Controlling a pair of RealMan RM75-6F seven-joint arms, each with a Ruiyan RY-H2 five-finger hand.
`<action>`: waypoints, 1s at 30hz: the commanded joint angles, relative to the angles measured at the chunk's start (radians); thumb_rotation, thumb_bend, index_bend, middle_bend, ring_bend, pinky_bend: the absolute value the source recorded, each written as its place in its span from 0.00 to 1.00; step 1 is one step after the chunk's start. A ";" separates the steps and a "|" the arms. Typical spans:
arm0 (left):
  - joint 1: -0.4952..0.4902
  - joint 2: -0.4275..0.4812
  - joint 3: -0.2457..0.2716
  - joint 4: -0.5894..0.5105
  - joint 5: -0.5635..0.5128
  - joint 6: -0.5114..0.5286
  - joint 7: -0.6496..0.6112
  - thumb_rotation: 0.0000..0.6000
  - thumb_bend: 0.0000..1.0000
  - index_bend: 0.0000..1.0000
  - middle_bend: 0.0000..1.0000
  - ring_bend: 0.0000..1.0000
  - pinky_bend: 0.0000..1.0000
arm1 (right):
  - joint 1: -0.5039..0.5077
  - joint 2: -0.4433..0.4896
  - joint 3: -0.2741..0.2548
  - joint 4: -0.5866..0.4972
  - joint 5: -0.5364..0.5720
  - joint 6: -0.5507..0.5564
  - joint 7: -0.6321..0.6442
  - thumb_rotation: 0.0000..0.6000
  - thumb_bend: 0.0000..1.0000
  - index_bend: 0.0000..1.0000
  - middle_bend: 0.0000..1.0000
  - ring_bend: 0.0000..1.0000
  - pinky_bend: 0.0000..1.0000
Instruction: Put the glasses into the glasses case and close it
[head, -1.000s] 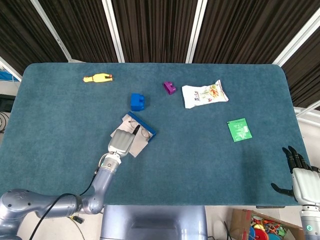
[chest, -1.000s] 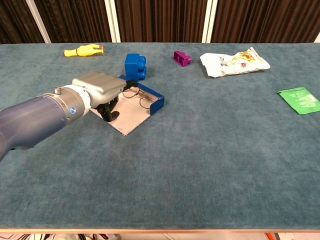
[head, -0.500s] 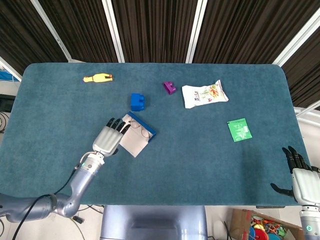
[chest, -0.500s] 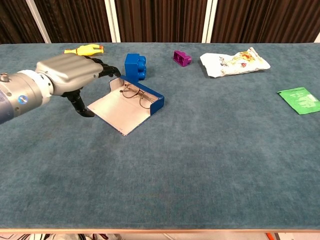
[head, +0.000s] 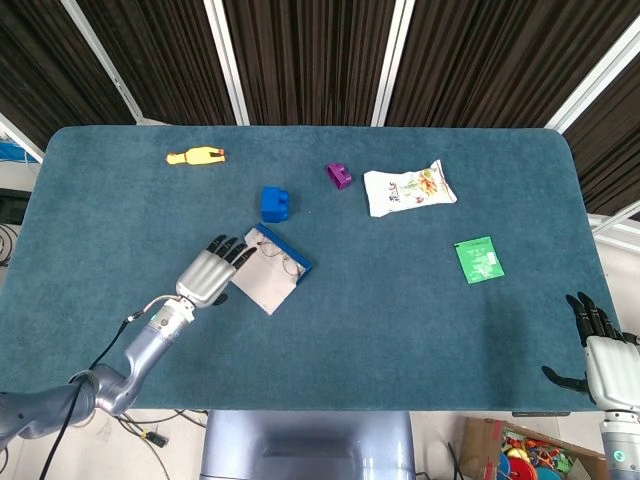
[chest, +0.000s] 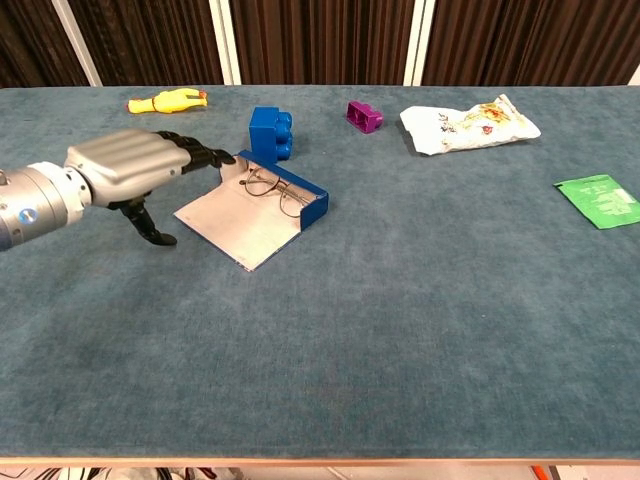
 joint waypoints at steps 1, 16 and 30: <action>0.008 -0.022 0.001 0.027 0.022 0.002 -0.012 1.00 0.13 0.11 0.14 0.06 0.11 | 0.000 0.000 0.000 0.000 0.000 0.000 0.000 1.00 0.20 0.01 0.00 0.11 0.28; 0.011 -0.091 -0.033 0.081 0.055 -0.023 0.022 1.00 0.14 0.15 0.13 0.06 0.11 | 0.001 0.000 -0.001 0.001 0.000 -0.003 0.002 1.00 0.20 0.01 0.00 0.11 0.28; 0.008 -0.118 -0.061 0.102 0.063 -0.044 0.030 1.00 0.14 0.12 0.10 0.05 0.11 | 0.001 0.000 -0.001 0.003 -0.005 0.000 0.006 1.00 0.20 0.01 0.00 0.11 0.28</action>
